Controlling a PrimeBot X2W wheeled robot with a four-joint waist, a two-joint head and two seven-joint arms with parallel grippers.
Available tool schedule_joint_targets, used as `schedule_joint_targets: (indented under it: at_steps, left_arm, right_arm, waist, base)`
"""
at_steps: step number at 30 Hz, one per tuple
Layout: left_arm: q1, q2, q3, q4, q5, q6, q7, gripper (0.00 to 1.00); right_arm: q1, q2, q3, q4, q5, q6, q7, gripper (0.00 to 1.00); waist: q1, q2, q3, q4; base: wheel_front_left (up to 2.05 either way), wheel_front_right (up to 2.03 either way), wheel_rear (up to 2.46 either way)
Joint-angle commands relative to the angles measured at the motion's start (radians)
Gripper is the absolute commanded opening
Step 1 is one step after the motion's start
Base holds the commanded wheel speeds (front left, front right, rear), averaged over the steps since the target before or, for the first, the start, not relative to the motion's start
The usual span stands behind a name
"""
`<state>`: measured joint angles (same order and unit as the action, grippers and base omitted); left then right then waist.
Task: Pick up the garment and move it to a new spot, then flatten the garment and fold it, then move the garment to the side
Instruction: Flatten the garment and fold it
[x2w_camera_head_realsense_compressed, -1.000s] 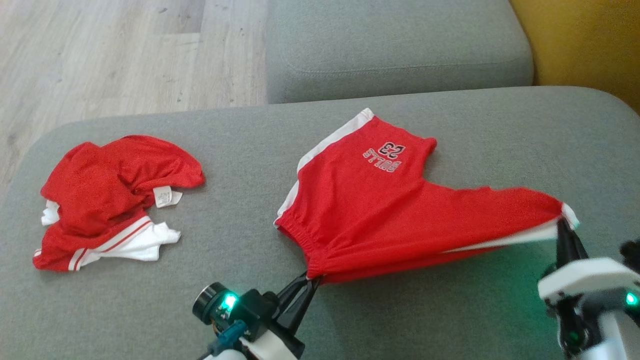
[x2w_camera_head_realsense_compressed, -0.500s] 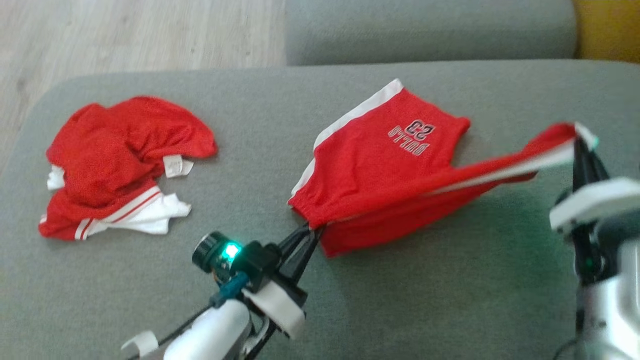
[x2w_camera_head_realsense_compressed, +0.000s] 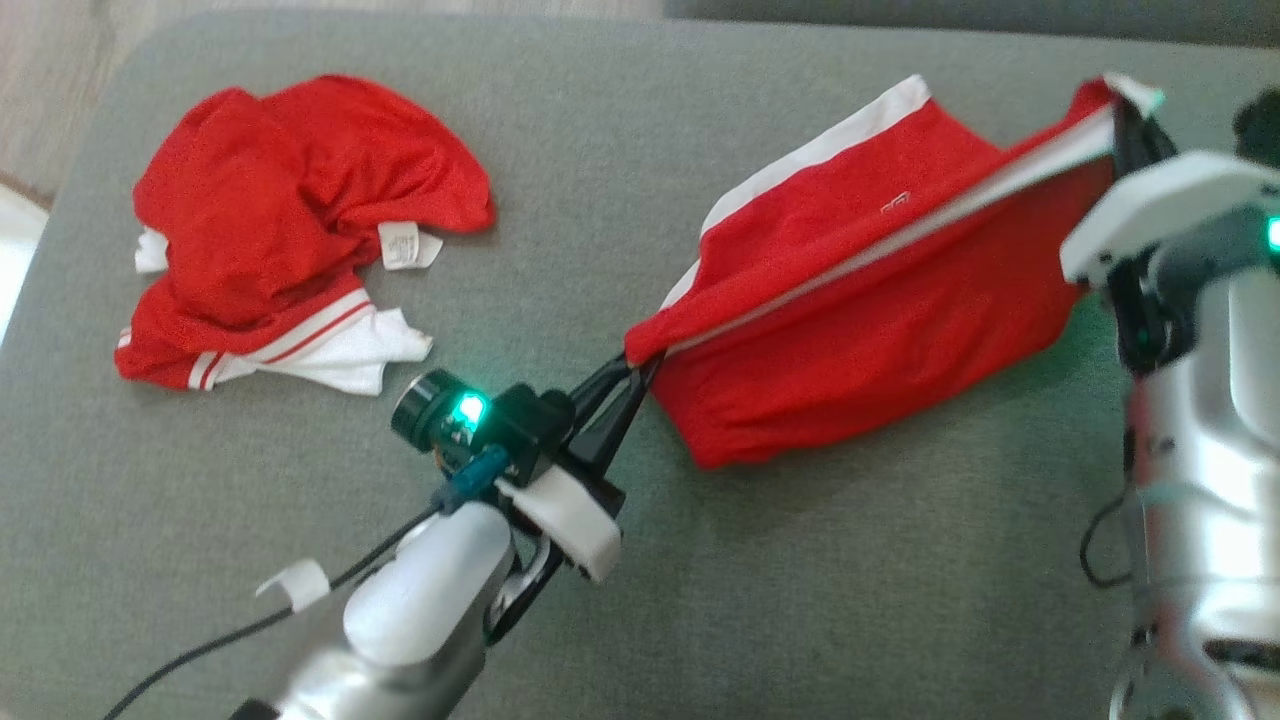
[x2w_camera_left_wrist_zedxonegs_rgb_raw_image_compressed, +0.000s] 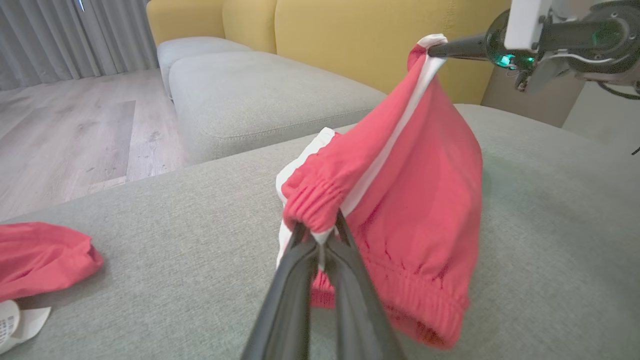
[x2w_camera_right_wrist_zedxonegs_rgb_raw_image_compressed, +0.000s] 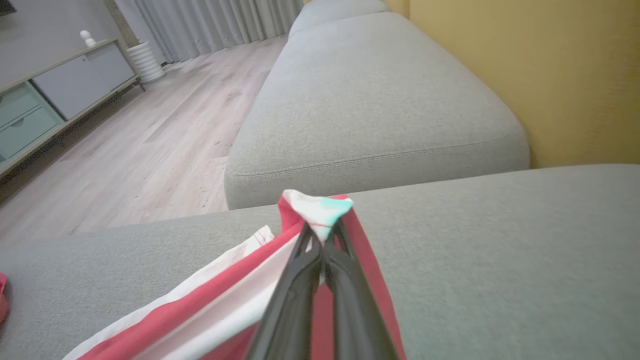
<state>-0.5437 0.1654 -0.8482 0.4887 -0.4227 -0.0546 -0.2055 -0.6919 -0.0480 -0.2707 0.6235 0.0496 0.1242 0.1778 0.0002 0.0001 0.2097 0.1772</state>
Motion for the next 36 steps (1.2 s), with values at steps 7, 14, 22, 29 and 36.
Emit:
schedule_joint_targets:
  at_steps: [7,14,22,29,36]
  left_arm:
    - [-0.134,-0.025,0.04,0.031,-0.007,-0.022,-0.025,0.0]
    - [-0.19,-0.051,0.032,0.081,-0.002,-0.036,-0.042,0.0]
    - [-0.232,-0.082,0.02,0.13,-0.001,-0.047,-0.052,0.0]
    - [-0.251,-0.096,0.027,0.158,-0.006,-0.045,-0.055,0.5]
    - [-0.233,-0.095,0.048,0.173,-0.001,-0.033,-0.056,1.0]
  right_arm:
    - [-0.216,-0.008,0.035,0.117,-0.099,0.007,-0.06,0.0]
    - [-0.308,-0.028,0.053,0.265,-0.184,0.007,-0.11,0.0]
    - [-0.375,-0.035,-0.036,0.379,-0.255,0.007,-0.193,0.0]
    - [-0.417,-0.032,-0.081,0.454,-0.284,0.007,-0.233,1.0]
    - [-0.417,-0.028,-0.073,0.542,-0.256,0.007,-0.302,1.0]
  waist:
    - [-0.0002,-0.0001,0.115,0.058]
    - [-0.0002,-0.0001,0.158,0.089]
    - [-0.0002,-0.0001,0.192,0.124]
    - [-0.0002,-0.0001,0.206,0.133]
    - [-0.0002,-0.0001,0.159,0.11]
  base:
    - [0.0,0.0,0.0]
    - [0.0,0.0,0.0]
    - [0.0,0.0,0.0]
    - [0.0,0.0,0.0]
    - [0.0,0.0,0.0]
